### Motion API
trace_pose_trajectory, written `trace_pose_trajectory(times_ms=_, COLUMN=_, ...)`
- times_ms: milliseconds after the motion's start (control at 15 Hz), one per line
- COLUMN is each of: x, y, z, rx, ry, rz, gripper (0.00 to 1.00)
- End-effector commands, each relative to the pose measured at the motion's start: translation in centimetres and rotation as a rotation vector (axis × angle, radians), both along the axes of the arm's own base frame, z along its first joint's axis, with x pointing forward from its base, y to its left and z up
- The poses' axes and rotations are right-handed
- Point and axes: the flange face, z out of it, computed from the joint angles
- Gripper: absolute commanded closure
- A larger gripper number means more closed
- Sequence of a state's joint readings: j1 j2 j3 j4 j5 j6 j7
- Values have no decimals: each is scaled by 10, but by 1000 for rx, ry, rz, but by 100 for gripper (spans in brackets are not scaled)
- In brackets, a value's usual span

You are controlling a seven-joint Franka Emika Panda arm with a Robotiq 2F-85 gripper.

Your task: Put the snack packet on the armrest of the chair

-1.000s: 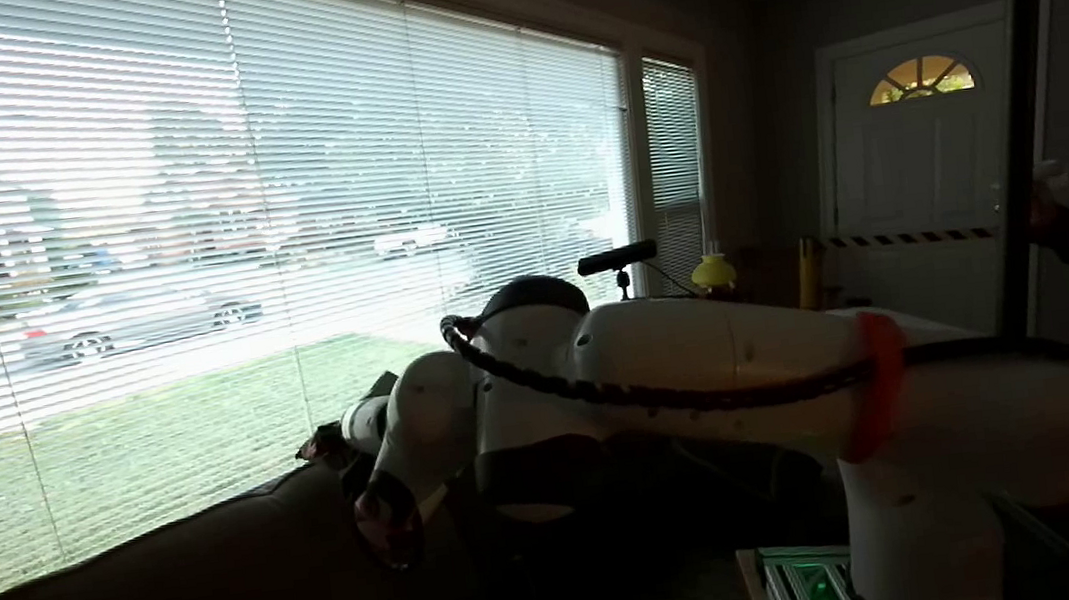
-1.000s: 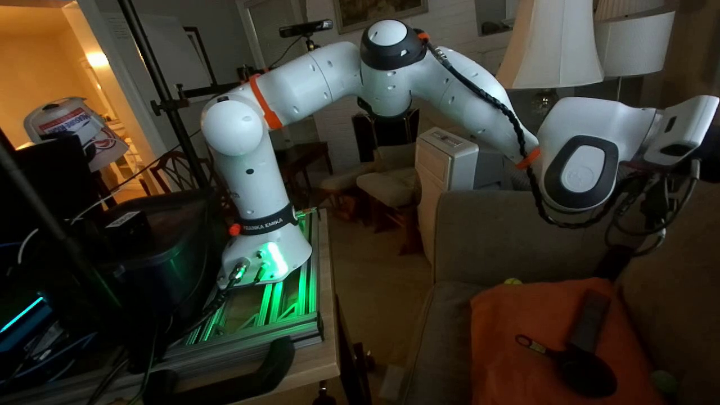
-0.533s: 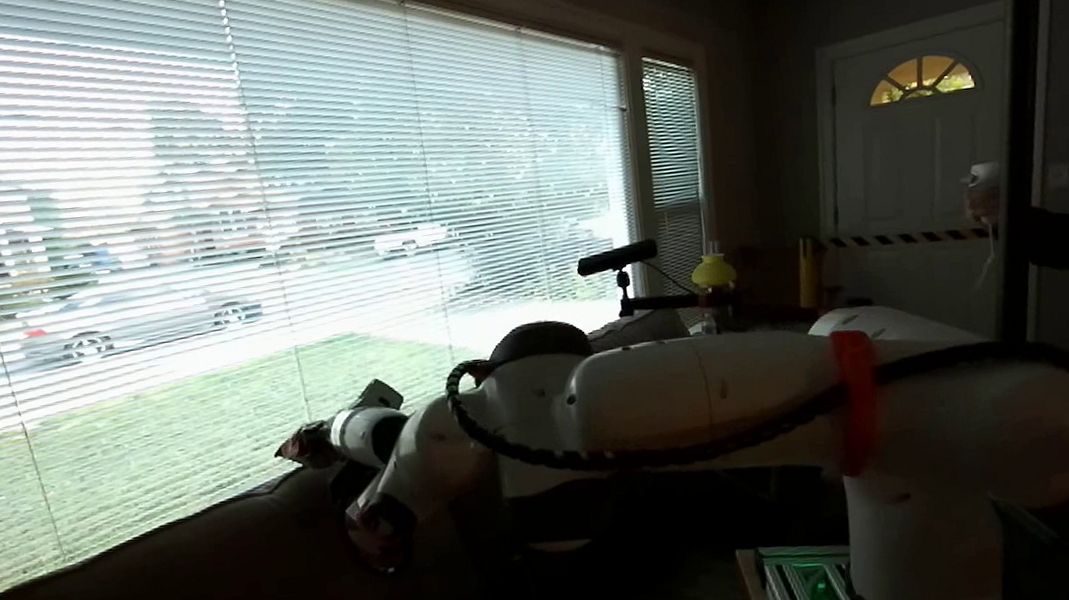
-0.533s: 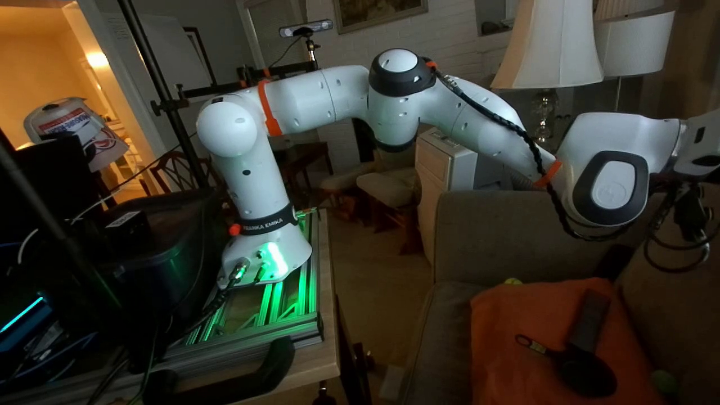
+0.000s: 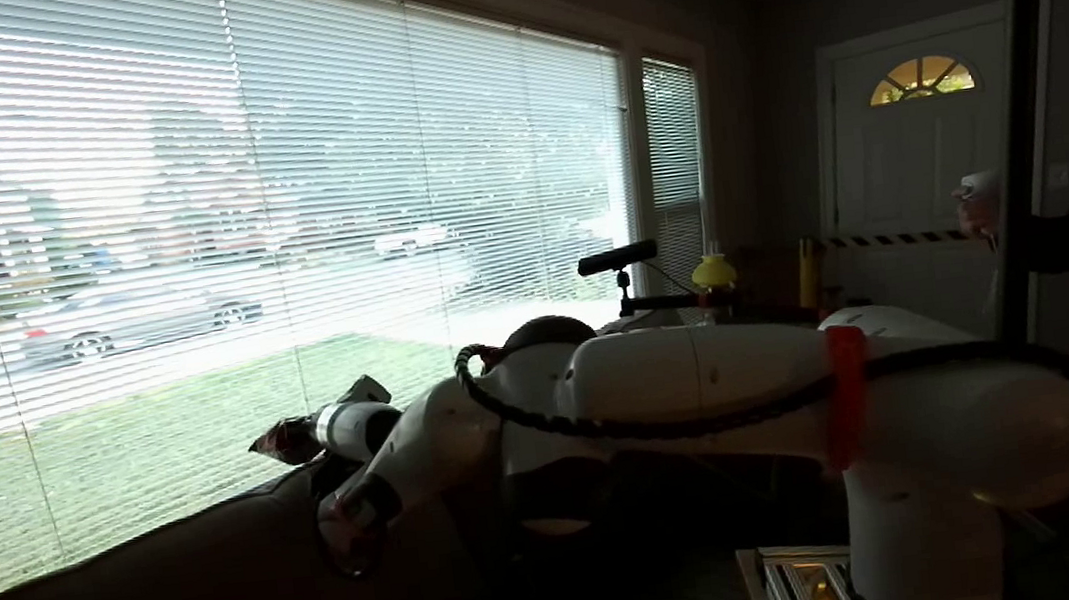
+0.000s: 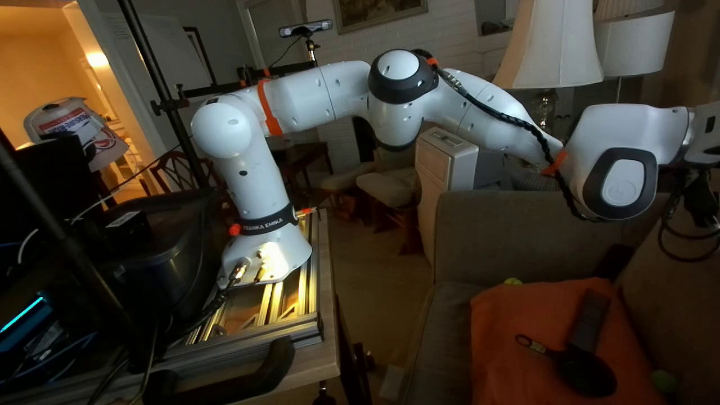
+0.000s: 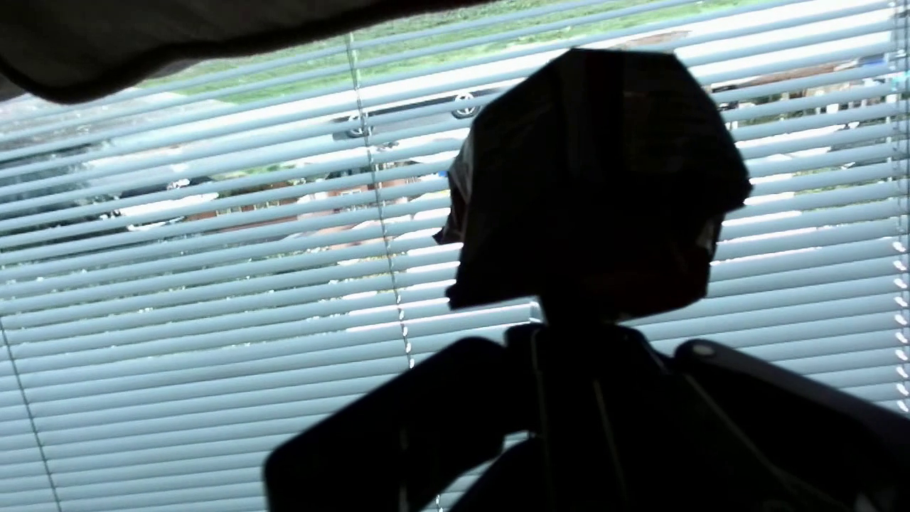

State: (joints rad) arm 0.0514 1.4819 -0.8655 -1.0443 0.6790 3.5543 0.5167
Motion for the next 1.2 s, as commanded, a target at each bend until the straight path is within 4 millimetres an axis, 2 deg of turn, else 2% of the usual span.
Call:
trace_pose_trajectory(times_ms=0, x=7, y=5, z=-14, rx=72, ry=-41, rz=25, gripper=100)
trace_pose_trajectory(times_ms=200, x=4, y=3, z=-27, rx=144, ry=-64, rz=19, gripper=100)
trace_pose_trajectory(times_ms=600, x=-12, y=-24, z=-55, rx=234, ry=-51, rz=-32, gripper=100)
trace_pose_trajectory(times_ms=667, x=-14, y=-26, z=-58, rx=238, ry=-42, rz=-36, gripper=74)
trace_pose_trajectory(times_ms=733, x=-14, y=-28, z=-60, rx=240, ry=-36, rz=-36, gripper=74)
trace_pose_trajectory(times_ms=933, x=-14, y=-31, z=-58, rx=231, ry=-16, rz=-37, gripper=51)
trace_pose_trajectory(times_ms=1133, x=-7, y=-31, z=-46, rx=212, ry=-10, rz=-29, gripper=28)
